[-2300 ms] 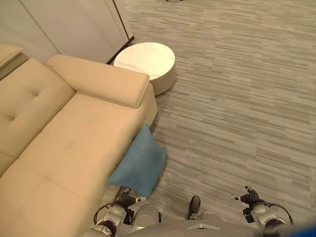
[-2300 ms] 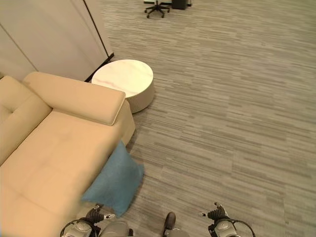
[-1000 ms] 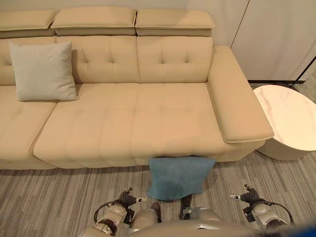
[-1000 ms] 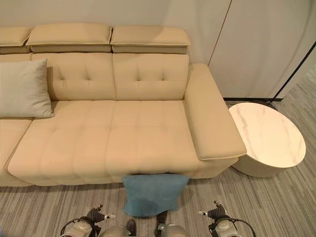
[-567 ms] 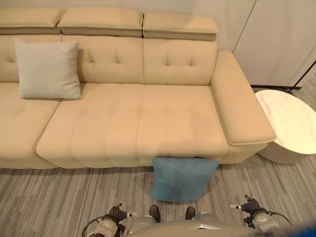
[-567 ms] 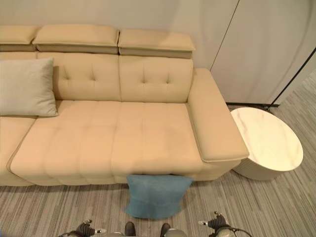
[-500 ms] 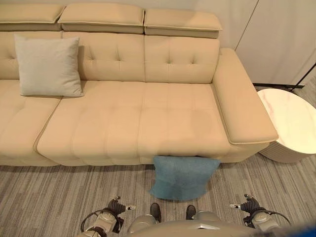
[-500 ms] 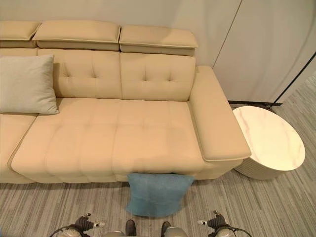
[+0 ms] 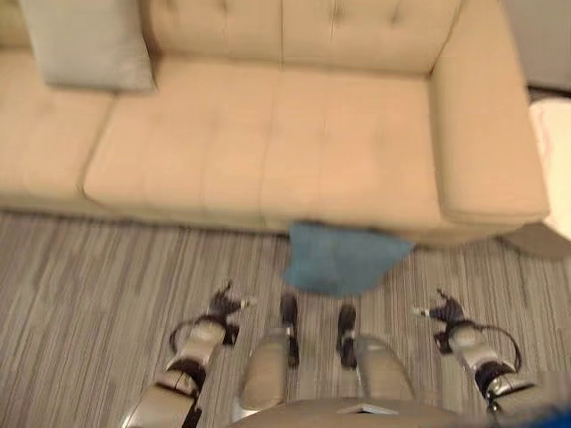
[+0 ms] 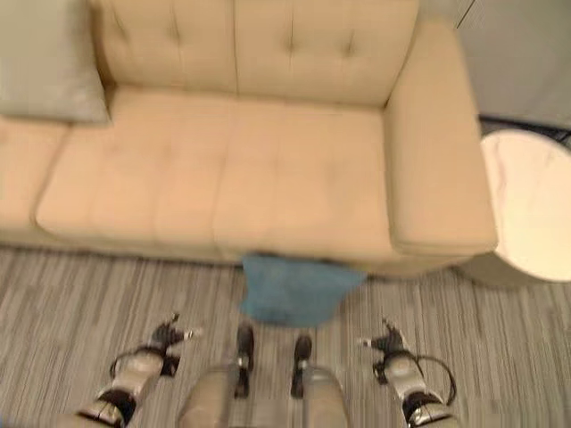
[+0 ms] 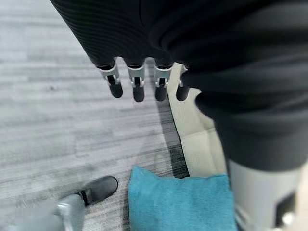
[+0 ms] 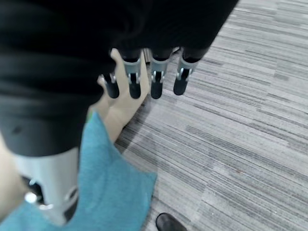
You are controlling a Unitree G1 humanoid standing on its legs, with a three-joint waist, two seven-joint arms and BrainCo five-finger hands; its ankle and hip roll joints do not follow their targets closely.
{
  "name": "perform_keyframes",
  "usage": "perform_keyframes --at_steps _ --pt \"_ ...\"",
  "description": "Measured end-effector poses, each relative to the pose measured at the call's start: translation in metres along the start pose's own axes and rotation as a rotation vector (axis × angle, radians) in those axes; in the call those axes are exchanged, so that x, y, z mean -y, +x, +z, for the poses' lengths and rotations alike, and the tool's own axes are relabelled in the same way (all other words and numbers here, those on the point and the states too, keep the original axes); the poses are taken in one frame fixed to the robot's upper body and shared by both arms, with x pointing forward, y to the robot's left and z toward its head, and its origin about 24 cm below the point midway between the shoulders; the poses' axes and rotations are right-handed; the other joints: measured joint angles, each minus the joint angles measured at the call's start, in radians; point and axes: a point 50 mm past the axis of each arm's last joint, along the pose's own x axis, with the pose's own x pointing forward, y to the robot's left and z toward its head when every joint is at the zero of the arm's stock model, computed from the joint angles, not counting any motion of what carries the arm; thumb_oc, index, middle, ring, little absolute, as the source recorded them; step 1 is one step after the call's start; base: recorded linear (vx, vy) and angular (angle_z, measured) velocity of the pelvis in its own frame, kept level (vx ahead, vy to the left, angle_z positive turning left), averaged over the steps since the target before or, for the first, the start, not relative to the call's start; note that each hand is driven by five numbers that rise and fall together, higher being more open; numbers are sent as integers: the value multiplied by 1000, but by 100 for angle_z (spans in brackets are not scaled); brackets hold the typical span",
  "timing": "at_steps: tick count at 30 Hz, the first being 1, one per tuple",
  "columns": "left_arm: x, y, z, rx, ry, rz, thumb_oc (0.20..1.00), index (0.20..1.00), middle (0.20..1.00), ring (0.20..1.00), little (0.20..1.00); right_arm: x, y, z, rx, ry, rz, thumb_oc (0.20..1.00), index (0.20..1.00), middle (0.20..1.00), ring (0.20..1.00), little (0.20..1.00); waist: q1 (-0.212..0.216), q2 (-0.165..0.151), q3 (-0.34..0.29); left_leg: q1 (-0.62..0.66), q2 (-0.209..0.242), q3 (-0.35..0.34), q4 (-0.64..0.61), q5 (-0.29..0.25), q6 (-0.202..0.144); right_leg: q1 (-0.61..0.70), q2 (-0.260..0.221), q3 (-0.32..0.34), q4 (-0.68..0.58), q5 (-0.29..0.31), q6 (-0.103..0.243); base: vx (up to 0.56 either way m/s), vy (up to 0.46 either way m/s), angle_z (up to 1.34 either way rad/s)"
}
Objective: Pick up all the scattered cushions and arrange them neatly on the sofa.
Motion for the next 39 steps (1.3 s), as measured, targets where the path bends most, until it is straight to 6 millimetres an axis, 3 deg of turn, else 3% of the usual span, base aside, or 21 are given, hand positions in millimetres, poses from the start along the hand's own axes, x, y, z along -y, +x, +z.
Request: perform_keyframes --at_steps 2,3,6,12,14,17,20,23,29,32,39 --pt "-6 7 37 115 -44 29 1000 1000 1000 1000 1000 17 7 33 109 31 -58 1000 1000 1000 1000 1000 -4 -3 60 -80 -5 3 35 0 -6 -97 -20 6 74 -16 -11 -170 2 7" --pt "-15 10 72 225 -89 68 1000 1000 1000 1000 1000 33 9 70 232 90 -126 1000 1000 1000 1000 1000 -10 0 89 -186 -2 8 69 1 -5 -212 -27 12 128 -13 -22 -106 0 6" --pt "-26 11 122 373 -150 116 1000 1000 1000 1000 1000 50 8 125 379 223 -215 1000 1000 1000 1000 1000 -31 4 122 -338 13 30 124 -3 -7 -367 -30 17 178 -2 -38 -111 18 -1" --pt "-23 -2 207 611 -196 121 1000 1000 1000 1000 1000 72 -3 178 536 364 -326 1000 1000 1000 1000 1000 -64 21 119 -550 22 56 156 36 13 -595 -31 39 219 22 -50 -54 16 -12" --pt "-22 -12 231 696 -224 112 1000 1000 1000 1000 1000 76 -9 188 588 379 -354 1000 1000 1000 1000 1000 -72 23 120 -588 21 61 162 33 18 -639 -32 46 228 19 -51 1 5 -2" --pt "-28 -24 265 798 -280 130 1000 1000 1000 1000 1000 85 -18 218 679 425 -394 1000 1000 1000 1000 1000 -80 32 124 -661 19 69 168 41 27 -720 -34 55 246 20 -54 -16 13 -3" --pt "-29 -34 288 866 -279 151 1000 1000 1000 1000 1000 98 -31 247 776 476 -444 1000 1000 1000 1000 1000 -86 36 126 -724 17 80 168 42 28 -796 -36 67 255 18 -54 -15 29 0" --pt "-29 -42 303 912 -253 160 1000 1000 1000 1000 1000 107 -40 263 841 486 -474 1000 1000 1000 1000 1000 -89 39 127 -792 12 102 171 44 31 -886 -38 95 281 16 -53 12 11 -5" --pt "-21 -49 306 949 -273 147 1000 1000 1000 1000 1000 109 -42 260 851 538 -478 1000 1000 1000 1000 1000 -91 40 127 -838 10 106 218 29 37 -941 -42 112 326 -3 -50 1 -3 1" --pt "-21 -58 320 997 -281 141 1000 1000 1000 1000 1000 116 -46 263 880 556 -488 1000 1000 1000 1000 1000 -89 41 124 -906 14 110 264 19 38 -1008 -45 120 364 -8 -50 9 -28 0" --pt "-21 -79 357 1085 -263 167 1000 1000 1000 1000 1000 123 -63 310 966 586 -440 1000 1000 1000 1000 1000 -80 42 123 -1007 25 113 359 -7 34 -1095 -46 130 422 -9 -50 12 -29 -1"
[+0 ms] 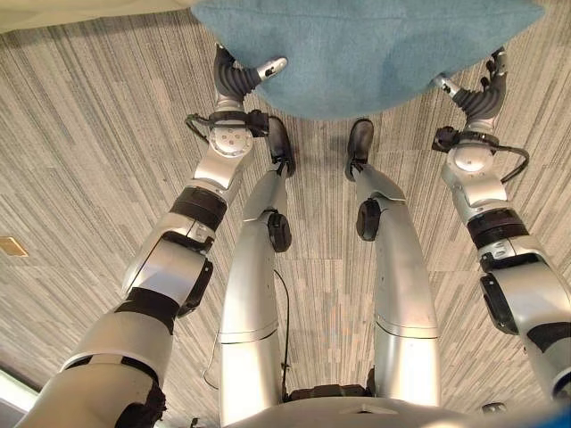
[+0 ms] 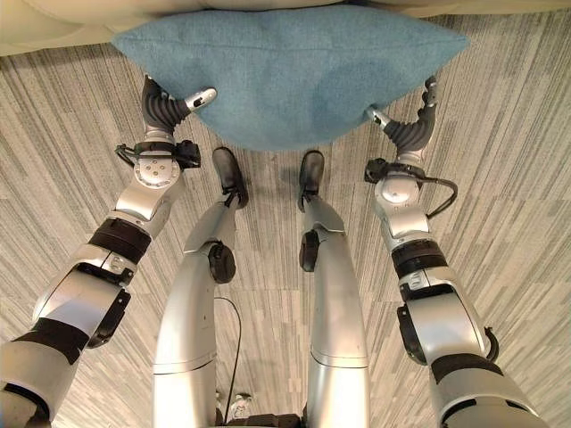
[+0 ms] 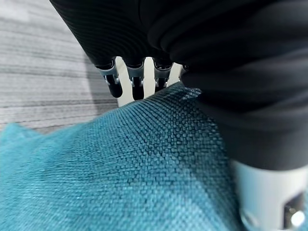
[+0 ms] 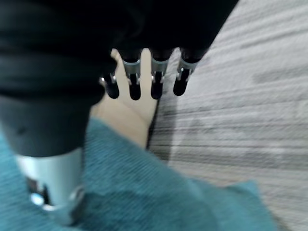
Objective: Pick up all the scattered cushions and arrange them neatly on the sofa.
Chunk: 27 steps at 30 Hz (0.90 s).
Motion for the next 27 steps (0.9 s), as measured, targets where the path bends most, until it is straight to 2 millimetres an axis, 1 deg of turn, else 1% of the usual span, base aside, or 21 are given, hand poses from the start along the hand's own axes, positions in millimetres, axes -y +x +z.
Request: perform_keyframes --at_steps 2,4,5,7,8,9,10,11,14,15,17,18,19,20,21,22,23,25,26,27 --pt "7 4 4 -12 -18 -1 1000 1000 1000 1000 1000 -8 6 10 14 4 16 1000 1000 1000 1000 1000 8 4 -5 -18 1 -1 9 -2 1 -17 0 0 4 3 3 7 -16 -1" --pt "15 6 9 -14 -41 -11 1000 1000 1000 1000 1000 -11 9 14 3 19 12 1000 1000 1000 1000 1000 22 7 -7 -30 2 2 13 1 5 -30 0 3 8 6 1 11 -37 -2" --pt "17 10 13 -9 -31 -14 1000 1000 1000 1000 1000 -20 13 23 12 16 32 1000 1000 1000 1000 1000 25 8 -7 -30 2 2 13 3 8 -30 1 3 9 6 1 10 -40 0" --pt "24 11 20 -14 -87 -17 1000 1000 1000 1000 1000 -32 18 44 61 -4 70 1000 1000 1000 1000 1000 28 9 -9 -31 2 2 8 1 2 -34 1 3 8 6 1 16 -68 1" --pt "24 11 19 -21 -101 -14 1000 1000 1000 1000 1000 -31 19 43 53 -4 68 482 482 482 482 482 29 9 -9 -31 2 1 6 1 2 -34 1 2 8 6 1 12 -57 1" --pt "26 12 23 -28 -147 -9 570 570 570 570 570 -32 19 45 49 15 71 316 316 316 316 316 30 9 -9 -31 2 1 5 5 8 -34 2 2 8 6 0 13 -67 2" --pt "29 11 23 -38 -181 -2 200 200 200 200 200 -33 18 43 40 26 73 200 200 200 200 200 32 10 -9 -31 2 -1 5 6 9 -33 2 1 9 6 0 11 -51 1" --pt "27 10 26 -40 -238 10 200 200 200 200 200 -33 18 46 41 54 73 200 200 200 200 200 32 10 -9 -31 2 -2 2 9 8 -32 3 0 9 6 -1 11 -55 2" --pt "25 9 26 -43 -270 17 200 200 200 200 200 -32 17 48 49 65 79 200 200 200 200 200 32 10 -9 -26 3 -4 -2 12 7 -27 3 -4 4 7 -1 -3 -11 0" --pt "25 6 25 -48 -306 14 200 200 200 200 200 -32 15 47 57 71 93 200 200 200 200 200 29 11 -8 -7 2 -7 -22 26 7 -6 2 -11 -6 22 -13 -18 -36 1" --pt "24 -3 7 -100 -296 13 200 200 200 200 200 -32 4 26 1 62 120 200 200 200 200 200 25 12 -7 91 -2 -24 -87 52 -3 93 3 -35 -53 28 -21 -46 -44 6" --pt "23 -10 -3 -132 -292 11 200 200 200 200 200 -32 -5 14 -29 69 138 200 200 200 200 200 25 12 -7 154 -3 -32 -131 65 -11 154 4 -47 -82 30 -23 -49 -40 7" --pt "20 -22 -17 -159 -289 8 200 200 200 200 200 -31 -18 -4 -63 63 172 200 200 200 200 200 25 11 -12 221 -4 -44 -169 78 -17 221 9 -57 -107 31 -22 -27 -32 6" --pt "22 -39 -32 -190 -292 -9 200 200 200 200 200 -33 -36 -22 -102 58 209 200 200 200 200 200 24 15 -71 222 -6 -60 -176 78 -19 226 10 -67 -118 25 -14 -15 -26 8" --pt "22 -53 -45 -215 -287 -13 200 200 200 200 200 -31 -50 -39 -143 54 226 200 200 200 200 200 21 21 -143 207 -6 -70 -176 70 -29 217 11 -77 -121 20 -11 -15 -26 9" --pt "23 -60 -48 -222 -308 -11 200 200 200 200 200 -23 -56 -51 -176 60 219 200 200 200 200 200 31 22 -182 212 -4 -77 -178 67 -33 227 14 -81 -119 12 1 -15 -38 9" --pt "24 -65 -46 -210 -334 -13 200 200 200 200 200 -26 -63 -53 -187 84 227 200 200 200 200 200 29 22 -185 223 -6 -82 -184 68 -34 240 14 -84 -124 11 2 3 -31 7" --pt "26 -67 -46 -199 -325 -22 200 200 200 200 200 -26 -64 -54 -195 98 220 200 200 200 200 200 26 21 -188 234 -7 -85 -180 67 -33 255 13 -87 -123 10 5 28 -49 5" --pt "20 -69 -47 -197 -344 -12 200 200 200 200 200 -22 -69 -53 -189 133 218 200 200 200 200 200 30 20 -180 255 -7 -88 -193 72 -36 279 4 -104 -128 16 -3 -30 -34 11" --pt "18 -76 -53 -215 -348 -7 200 200 200 200 200 -23 -79 -54 -190 158 240 200 200 200 200 200 23 20 -137 323 -10 -104 -208 87 -32 353 3 -121 -142 18 -6 -56 -28 16"
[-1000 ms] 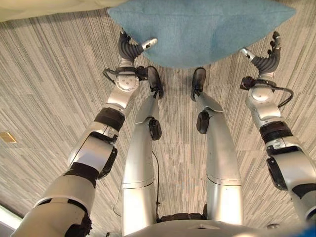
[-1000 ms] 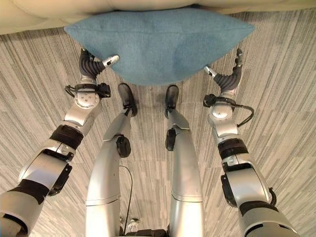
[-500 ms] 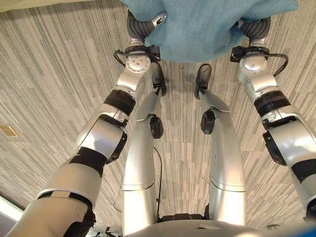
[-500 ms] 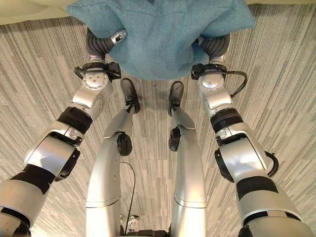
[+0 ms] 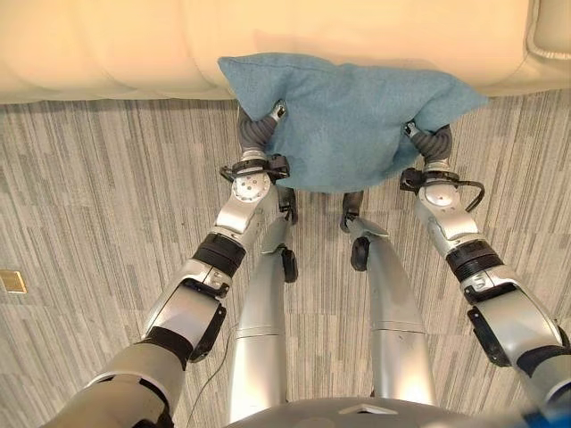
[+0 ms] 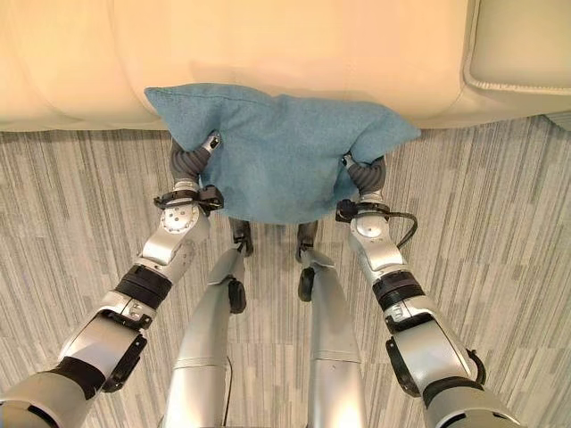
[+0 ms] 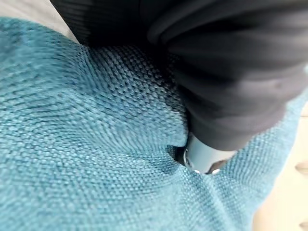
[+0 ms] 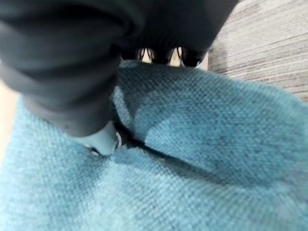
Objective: Pick up all the scattered cushions and arrange them neatly on the sofa.
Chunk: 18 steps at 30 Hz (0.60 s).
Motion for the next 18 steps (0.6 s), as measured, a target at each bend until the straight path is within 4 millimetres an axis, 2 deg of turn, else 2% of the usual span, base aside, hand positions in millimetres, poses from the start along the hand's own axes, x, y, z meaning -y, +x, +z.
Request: perform_keyframes --at_steps 1,3,4,5,6,7,8,9,10,11,12,13,18 --pt "-5 -5 -8 -27 7 13 200 200 200 200 200 0 -6 -7 -19 2 7 200 200 200 200 200 -4 1 12 43 0 -12 -5 0 0 53 0 -13 -12 0 0 -58 -19 21" --pt "-17 -35 -30 -83 12 -9 200 200 200 200 200 3 -35 -28 -67 64 10 200 200 200 200 200 -1 -6 11 214 -3 -29 -70 -5 -10 231 5 -33 -76 -7 -2 31 -22 15" --pt "-26 -55 -42 -116 19 -13 200 200 200 200 200 5 -54 -43 -106 83 17 200 200 200 200 200 0 -13 -25 299 -8 -34 -111 -17 -29 318 9 -32 -123 -18 5 63 -19 4" --pt "-35 -70 -57 -170 28 -5 200 200 200 200 200 8 -72 -59 -168 83 22 200 200 200 200 200 3 -20 -64 377 -8 -40 -83 -51 -51 426 10 -37 -162 -24 4 102 -12 -3" --pt "-38 -78 -63 -198 26 0 200 200 200 200 200 9 -79 -65 -192 78 28 200 200 200 200 200 2 -21 -92 408 -10 -40 -93 -66 -27 458 13 -32 -164 -32 20 102 -22 -6" --pt "-46 -88 -72 -237 45 -1 200 200 200 200 200 11 -92 -76 -236 79 34 200 200 200 200 200 3 -38 -142 486 -19 -38 -148 -65 -30 525 12 -28 -208 -21 42 284 -33 -2" --pt "-59 -102 -81 -284 78 15 200 200 200 200 200 12 -103 -84 -273 77 49 200 200 200 200 200 10 -43 -169 580 -18 -37 -194 -55 -35 626 20 -36 -265 -14 52 270 -31 -3" --pt "-69 -123 -91 -348 80 14 200 200 200 200 200 16 -123 -93 -328 84 69 200 200 200 200 200 20 -39 -170 741 -11 -33 -274 -35 -30 803 40 -52 -374 19 61 291 -31 7" --pt "-77 -140 -100 -402 98 20 200 200 200 200 200 18 -137 -99 -361 69 86 200 200 200 200 200 20 -34 -217 812 -13 -37 -305 -42 -18 886 44 -62 -428 14 66 170 -27 9" --pt "-79 -142 -101 -408 99 25 200 200 200 200 200 18 -137 -99 -357 62 90 200 200 200 200 200 25 -32 -257 815 -15 -39 -323 -51 -20 889 45 -63 -438 8 75 159 -42 15" --pt "-82 -142 -100 -405 100 32 200 200 200 200 200 18 -135 -97 -346 50 107 200 200 200 200 200 27 -30 -258 848 -15 -40 -347 -31 -10 928 52 -68 -468 25 73 188 -71 8" --pt "-88 -154 -105 -442 102 49 200 200 200 200 200 18 -144 -101 -370 25 132 200 200 200 200 200 25 -31 -260 937 -17 -42 -381 -26 -9 1036 63 -68 -543 38 84 109 -61 9" --pt "-84 -152 -102 -420 108 40 200 200 200 200 200 20 -145 -99 -353 -8 135 200 200 200 200 200 24 -31 -266 1021 -8 -43 -404 -31 -15 1155 88 -74 -637 61 84 55 -78 1"
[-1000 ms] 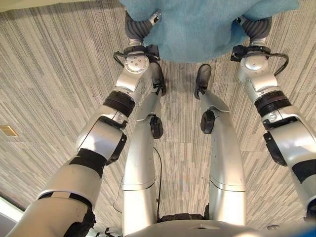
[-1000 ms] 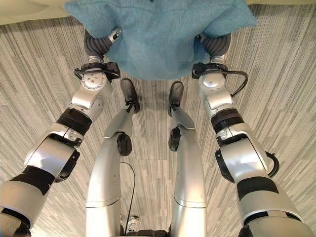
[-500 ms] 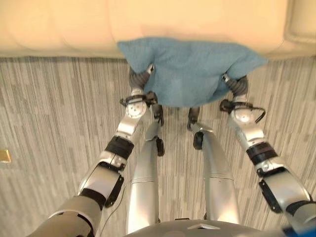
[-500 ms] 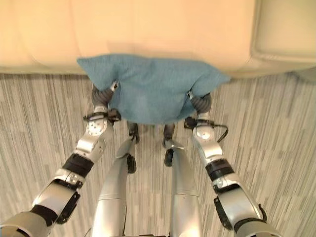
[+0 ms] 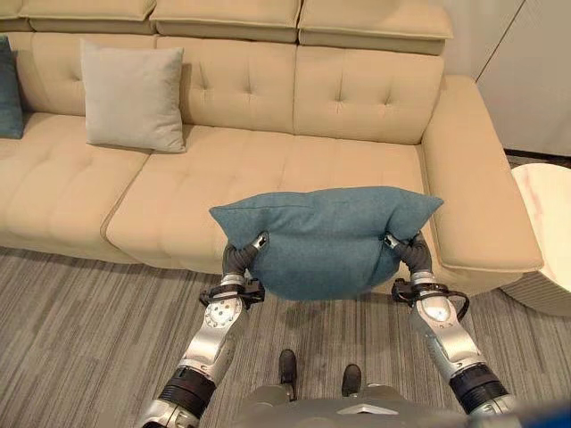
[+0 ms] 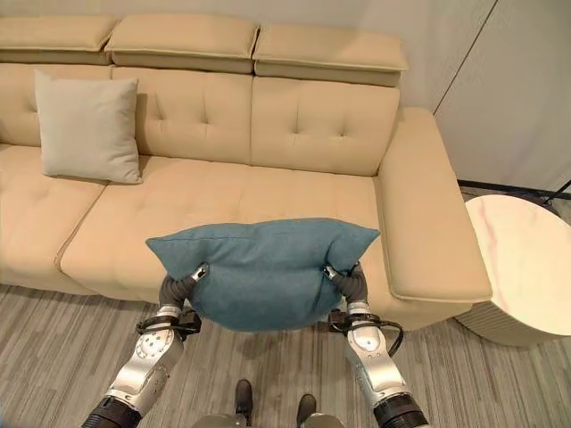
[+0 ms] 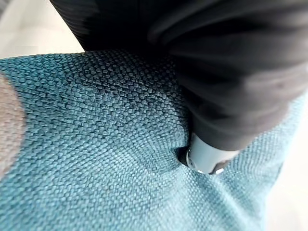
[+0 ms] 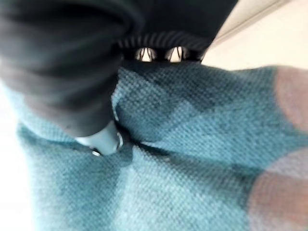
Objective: Pick up all the scattered cushions and arrange them neatly on the sofa.
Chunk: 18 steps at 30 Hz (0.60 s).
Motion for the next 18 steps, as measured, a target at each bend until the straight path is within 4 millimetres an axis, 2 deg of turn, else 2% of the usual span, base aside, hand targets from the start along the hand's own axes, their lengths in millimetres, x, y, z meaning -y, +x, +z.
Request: perform_keyframes --at_steps 1,6,7,8,9,10,11,13,15,17,18 --pt "2 0 -1 -2 -9 0 200 200 200 200 200 1 -1 -1 -3 -9 0 200 200 200 200 200 2 -1 -1 0 6 0 14 -3 -4 6 12 6 -4 0 1 2 -87 -7" --pt "5 -3 -8 -38 -15 -2 200 200 200 200 200 5 -2 -5 -28 -29 -10 200 200 200 200 200 1 -9 3 -27 19 1 116 -11 -19 35 15 -5 -1 -5 -11 21 -26 5" --pt "9 -4 -9 -45 -20 -9 200 200 200 200 200 9 -2 -4 -25 -42 -15 200 200 200 200 200 -1 -6 5 -40 22 10 135 -11 -25 37 15 -17 0 -6 -21 37 21 18" --pt "13 -5 -11 -52 -29 -18 200 200 200 200 200 15 -1 -3 -19 -67 -20 200 200 200 200 200 -3 3 13 -46 31 33 143 -26 -49 31 17 -25 3 -4 -43 94 48 15" --pt "14 -6 -12 -60 -27 -22 200 200 200 200 200 17 -1 -3 -19 -81 -22 200 200 200 200 200 -6 15 20 -54 46 62 148 -60 -61 30 24 -31 17 -12 -58 94 49 16" --pt "16 -5 -14 -66 -22 -33 200 200 200 200 200 20 -1 -2 -20 -99 -27 200 200 200 200 200 -10 19 30 -82 62 94 184 -89 -45 1 24 -30 60 -35 -60 119 77 14" --pt "17 -4 -14 -69 -19 -36 200 200 200 200 200 21 0 -1 -13 -108 -28 200 200 200 200 200 -9 15 33 -108 67 103 204 -98 -43 -31 18 -31 97 -47 -61 103 72 8" --pt "14 -4 -16 -85 -4 -30 200 200 200 200 200 20 0 1 -10 -113 -26 200 200 200 200 200 -5 5 41 -124 62 124 206 -94 -35 -78 2 -19 149 -62 -50 164 99 -6" --pt "13 -6 -18 -103 4 -27 200 200 200 200 200 18 0 1 -18 -110 -25 200 200 200 200 200 -2 4 41 -72 33 135 141 -69 13 -68 -20 -8 164 -70 -25 279 183 -7" --pt "11 -5 -18 -101 5 -18 200 200 200 200 200 16 0 3 -12 -108 -18 200 200 200 200 200 3 2 43 -41 16 147 121 -71 31 -55 -34 7 170 -77 -13 216 202 -15" --pt "9 -5 -17 -98 6 -9 200 200 200 200 200 13 0 5 -6 -104 -8 200 200 200 200 200 3 2 43 2 0 156 105 -69 57 -39 -53 21 199 -93 3 163 230 -16"
